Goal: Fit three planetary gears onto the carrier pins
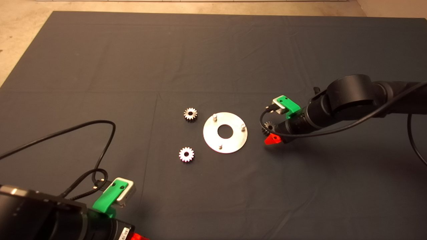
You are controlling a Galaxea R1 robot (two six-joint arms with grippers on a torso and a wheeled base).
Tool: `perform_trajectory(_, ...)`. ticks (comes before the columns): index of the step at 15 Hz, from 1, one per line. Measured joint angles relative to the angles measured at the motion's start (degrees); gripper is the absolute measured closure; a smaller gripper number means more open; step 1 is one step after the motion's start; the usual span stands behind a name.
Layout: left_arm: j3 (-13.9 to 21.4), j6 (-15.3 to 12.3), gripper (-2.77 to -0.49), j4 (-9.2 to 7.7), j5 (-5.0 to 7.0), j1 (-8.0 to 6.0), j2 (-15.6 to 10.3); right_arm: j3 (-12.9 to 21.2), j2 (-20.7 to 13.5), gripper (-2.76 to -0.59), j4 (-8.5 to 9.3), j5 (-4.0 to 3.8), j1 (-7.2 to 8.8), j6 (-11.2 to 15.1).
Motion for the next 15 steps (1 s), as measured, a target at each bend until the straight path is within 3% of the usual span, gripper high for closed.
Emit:
perform_trajectory(2, 0.0, 0.0, -2.76, -0.01, 0.00, 0.00, 0.0, -2.0, 1.6, -2.73, 0.00, 1.24, 0.00, -0.5)
perform_trajectory(5, 0.0, -0.1, -2.76, 0.00, 0.00, 0.00, 0.0, -3.2, 3.1, -2.70, 0.00, 2.38, 0.02, -1.2)
perform_trajectory(7, 0.0, -0.4, -2.76, 0.00, 0.00, 0.00, 0.0, -3.6, 3.0, -2.69, 0.00, 2.32, 0.00, -1.7)
perform_trajectory(15, 0.0, -0.5, -2.76, 0.00, 0.02, -0.02, 0.0, -3.9, 2.4, -2.30, 0.00, 2.13, 0.00, -4.6)
